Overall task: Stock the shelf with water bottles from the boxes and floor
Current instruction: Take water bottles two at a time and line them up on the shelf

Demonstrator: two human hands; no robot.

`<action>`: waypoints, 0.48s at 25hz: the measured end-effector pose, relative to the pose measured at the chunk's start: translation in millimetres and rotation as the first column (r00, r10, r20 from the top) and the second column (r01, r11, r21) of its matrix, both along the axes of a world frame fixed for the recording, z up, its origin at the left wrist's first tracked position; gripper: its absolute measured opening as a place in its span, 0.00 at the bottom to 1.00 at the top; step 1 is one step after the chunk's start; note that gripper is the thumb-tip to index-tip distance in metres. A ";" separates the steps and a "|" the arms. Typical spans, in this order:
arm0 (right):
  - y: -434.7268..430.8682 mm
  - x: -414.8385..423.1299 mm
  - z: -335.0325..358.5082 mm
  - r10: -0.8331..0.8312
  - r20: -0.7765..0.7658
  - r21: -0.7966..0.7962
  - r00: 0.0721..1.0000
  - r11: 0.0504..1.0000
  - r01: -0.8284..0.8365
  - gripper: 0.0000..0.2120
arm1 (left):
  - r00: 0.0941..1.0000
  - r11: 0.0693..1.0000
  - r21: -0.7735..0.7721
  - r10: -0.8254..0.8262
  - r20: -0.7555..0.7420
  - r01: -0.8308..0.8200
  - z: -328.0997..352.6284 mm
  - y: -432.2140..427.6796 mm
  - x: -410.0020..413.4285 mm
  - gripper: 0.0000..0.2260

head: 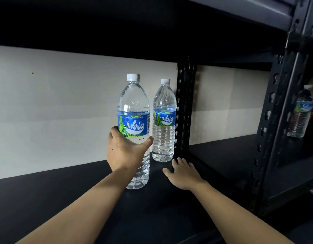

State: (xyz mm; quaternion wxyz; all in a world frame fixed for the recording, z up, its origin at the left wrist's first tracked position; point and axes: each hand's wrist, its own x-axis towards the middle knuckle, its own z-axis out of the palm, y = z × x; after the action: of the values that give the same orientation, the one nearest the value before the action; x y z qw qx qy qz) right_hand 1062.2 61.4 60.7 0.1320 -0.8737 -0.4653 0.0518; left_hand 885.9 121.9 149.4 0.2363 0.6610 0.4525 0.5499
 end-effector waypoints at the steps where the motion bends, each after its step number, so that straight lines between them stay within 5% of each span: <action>1: -1.0 -2.9 -1.1 0.004 0.022 0.012 1.000 1.000 -0.004 0.37 | 1.000 1.000 0.003 -0.006 -0.002 0.006 1.1 2.3 3.7 0.35; 12: -2.4 -7.5 0.5 0.005 0.097 0.052 0.995 0.999 -0.010 0.35 | 0.999 1.000 -0.023 0.013 -0.031 -0.014 0.8 39.5 33.6 0.36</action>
State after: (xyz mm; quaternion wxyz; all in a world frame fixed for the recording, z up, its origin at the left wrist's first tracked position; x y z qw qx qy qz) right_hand 1054.7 58.9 61.2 0.1317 -0.8697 -0.4757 -0.0022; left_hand 919.4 161.4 150.3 0.2335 0.6635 0.4668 0.5360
